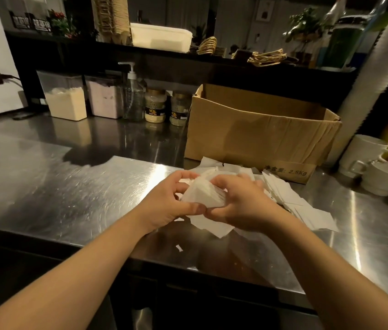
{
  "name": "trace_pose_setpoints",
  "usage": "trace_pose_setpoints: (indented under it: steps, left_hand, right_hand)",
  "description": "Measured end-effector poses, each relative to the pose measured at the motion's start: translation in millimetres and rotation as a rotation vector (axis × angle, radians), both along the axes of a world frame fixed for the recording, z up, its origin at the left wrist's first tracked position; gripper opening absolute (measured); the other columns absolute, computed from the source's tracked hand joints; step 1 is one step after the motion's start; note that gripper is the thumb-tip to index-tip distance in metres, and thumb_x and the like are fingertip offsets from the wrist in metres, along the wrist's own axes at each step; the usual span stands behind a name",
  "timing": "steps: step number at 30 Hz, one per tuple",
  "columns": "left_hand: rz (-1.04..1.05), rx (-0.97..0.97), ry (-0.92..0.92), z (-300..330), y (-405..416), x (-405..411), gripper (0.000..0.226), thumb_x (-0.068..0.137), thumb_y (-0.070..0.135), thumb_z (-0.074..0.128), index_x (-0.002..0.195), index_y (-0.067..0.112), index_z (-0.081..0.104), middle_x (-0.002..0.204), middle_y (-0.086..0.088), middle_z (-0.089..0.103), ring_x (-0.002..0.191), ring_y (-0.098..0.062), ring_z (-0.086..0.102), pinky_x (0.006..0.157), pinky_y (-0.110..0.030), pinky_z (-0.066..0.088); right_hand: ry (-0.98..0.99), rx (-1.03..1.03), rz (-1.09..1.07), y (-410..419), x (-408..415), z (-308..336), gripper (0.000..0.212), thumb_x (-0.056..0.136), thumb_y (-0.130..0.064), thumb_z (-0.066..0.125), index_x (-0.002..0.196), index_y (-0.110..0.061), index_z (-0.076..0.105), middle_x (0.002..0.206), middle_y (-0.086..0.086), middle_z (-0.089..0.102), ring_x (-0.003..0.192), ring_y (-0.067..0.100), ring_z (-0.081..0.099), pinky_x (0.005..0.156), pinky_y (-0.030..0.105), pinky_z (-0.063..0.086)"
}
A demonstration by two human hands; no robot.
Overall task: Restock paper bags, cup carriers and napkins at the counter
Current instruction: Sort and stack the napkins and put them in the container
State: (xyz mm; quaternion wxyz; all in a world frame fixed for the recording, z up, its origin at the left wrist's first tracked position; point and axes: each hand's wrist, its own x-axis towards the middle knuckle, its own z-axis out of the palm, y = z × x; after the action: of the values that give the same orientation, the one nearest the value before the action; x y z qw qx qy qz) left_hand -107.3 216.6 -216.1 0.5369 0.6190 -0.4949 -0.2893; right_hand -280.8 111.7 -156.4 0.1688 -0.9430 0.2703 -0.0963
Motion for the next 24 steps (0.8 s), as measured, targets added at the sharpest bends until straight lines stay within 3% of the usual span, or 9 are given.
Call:
trace_pose_setpoints:
  steps: [3,6,9,11,13,17,19,21,24]
  left_hand:
    - [0.016,-0.071,0.083,2.0,1.7,-2.2,0.077,0.067,0.033,0.091,0.132,0.036,0.051,0.118,0.003,0.069,0.106,-0.018,0.07,0.082,-0.032,0.062]
    - [0.0,-0.012,0.124,-2.2,0.8,-0.1,0.076,0.058,0.041,0.097,0.125,0.029,0.063,0.116,-0.001,0.068,0.108,-0.027,0.068,0.085,-0.047,0.062]
    - [-0.023,0.055,0.13,-5.6,-1.8,1.8,0.05,0.066,0.015,0.095,0.109,0.016,0.069,0.108,-0.005,0.071,0.1,-0.029,0.073,0.078,-0.05,0.064]
    - [0.016,0.06,0.028,-6.7,-4.1,3.5,0.04,0.071,0.012,0.092,0.104,0.018,0.069,0.103,0.003,0.074,0.1,-0.022,0.072,0.083,-0.039,0.063]
    - [0.062,0.057,-0.105,-8.4,-5.6,4.0,0.039,0.073,0.017,0.091,0.103,0.024,0.067,0.103,0.012,0.072,0.102,-0.017,0.069,0.088,-0.031,0.06]
    - [0.041,0.067,-0.143,-9.8,-7.4,2.0,0.052,0.073,0.026,0.092,0.113,0.035,0.06,0.113,0.014,0.066,0.102,-0.012,0.066,0.084,-0.023,0.059]
    - [-0.003,0.087,-0.133,-8.5,-6.7,1.6,0.061,0.069,0.034,0.094,0.119,0.041,0.06,0.118,0.015,0.064,0.105,-0.012,0.065,0.082,-0.022,0.058]
    - [-0.035,0.11,-0.125,-8.3,-6.8,2.7,0.057,0.069,0.038,0.094,0.119,0.04,0.066,0.116,0.016,0.068,0.109,-0.011,0.065,0.09,-0.026,0.058]
    - [-0.058,0.131,-0.122,-9.2,-7.3,2.8,0.054,0.072,0.036,0.092,0.12,0.037,0.068,0.114,0.015,0.072,0.113,-0.01,0.065,0.097,-0.032,0.057]
  right_hand:
    - [-0.182,0.224,0.046,2.8,8.2,-1.8,0.046,0.08,-0.043,0.082,0.119,-0.036,0.059,0.112,-0.016,0.065,0.106,0.009,0.061,0.092,0.034,0.056]
    - [-0.528,0.604,0.029,7.1,0.6,-8.9,0.046,0.081,-0.02,0.083,0.116,-0.032,0.055,0.112,-0.008,0.064,0.104,0.012,0.066,0.074,0.024,0.06]
    - [-0.724,0.819,-0.006,4.6,-13.5,-22.0,0.05,0.082,-0.007,0.081,0.12,-0.028,0.056,0.116,0.001,0.062,0.106,0.022,0.066,0.075,0.03,0.061]
    - [-0.681,0.749,-0.046,-2.5,-22.0,-31.0,0.047,0.082,-0.005,0.08,0.118,-0.029,0.062,0.115,0.0,0.066,0.104,0.022,0.068,0.076,0.03,0.061]
    - [-0.536,0.635,-0.074,-7.4,-27.3,-38.4,0.04,0.084,-0.008,0.079,0.114,-0.03,0.065,0.112,-0.002,0.068,0.099,0.013,0.068,0.073,0.021,0.057]
    - [-0.412,0.569,-0.079,-12.4,-29.2,-47.5,0.033,0.091,-0.019,0.075,0.117,-0.035,0.063,0.108,-0.012,0.069,0.093,0.0,0.066,0.074,0.013,0.052]
    - [-0.386,0.599,-0.039,-12.2,-29.3,-49.1,0.037,0.091,-0.02,0.075,0.12,-0.04,0.061,0.117,-0.011,0.066,0.097,0.0,0.066,0.079,0.017,0.054]
    - [-0.382,0.556,-0.058,-10.3,-29.2,-51.2,0.049,0.09,-0.027,0.076,0.13,-0.044,0.054,0.131,-0.01,0.058,0.106,0.002,0.063,0.089,0.024,0.055]
    - [-0.221,0.235,-0.233,-6.8,-28.9,-55.0,0.082,0.086,-0.056,0.071,0.154,-0.038,0.029,0.149,-0.012,0.04,0.137,0.013,0.037,0.118,0.047,0.029]
